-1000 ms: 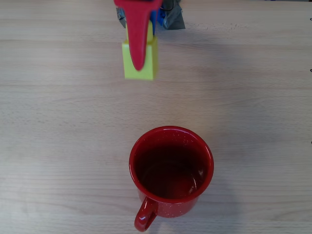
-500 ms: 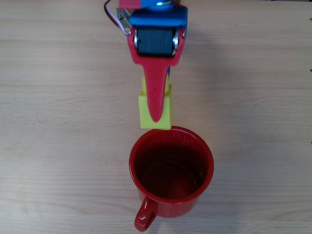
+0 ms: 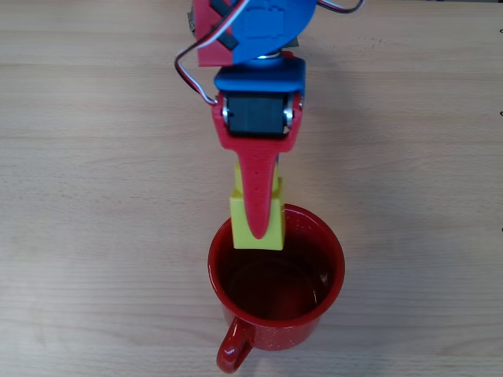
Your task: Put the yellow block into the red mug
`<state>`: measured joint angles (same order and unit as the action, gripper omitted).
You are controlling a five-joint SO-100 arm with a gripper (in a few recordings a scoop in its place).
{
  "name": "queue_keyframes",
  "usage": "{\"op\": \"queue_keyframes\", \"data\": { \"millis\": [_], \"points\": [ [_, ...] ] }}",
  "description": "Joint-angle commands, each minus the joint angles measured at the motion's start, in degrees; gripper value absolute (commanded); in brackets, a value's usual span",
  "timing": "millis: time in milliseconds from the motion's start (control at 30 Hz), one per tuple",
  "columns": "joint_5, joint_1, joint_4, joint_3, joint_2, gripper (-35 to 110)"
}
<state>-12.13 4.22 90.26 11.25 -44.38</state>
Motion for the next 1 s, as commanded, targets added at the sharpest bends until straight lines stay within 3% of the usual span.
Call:
{"op": "queue_keyframes", "data": {
  "millis": [0,367,633,967],
  "points": [
    [-1.0,1.4,-1.1,-4.3,-2.5,0],
    [-0.6,2.5,-3.7,-3.2,-2.2,1],
    [1.2,2.5,-4.0,-1.8,-1.9,31],
    [3.1,1.8,-5.9,-0.5,-2.3,38]
  ]
}}
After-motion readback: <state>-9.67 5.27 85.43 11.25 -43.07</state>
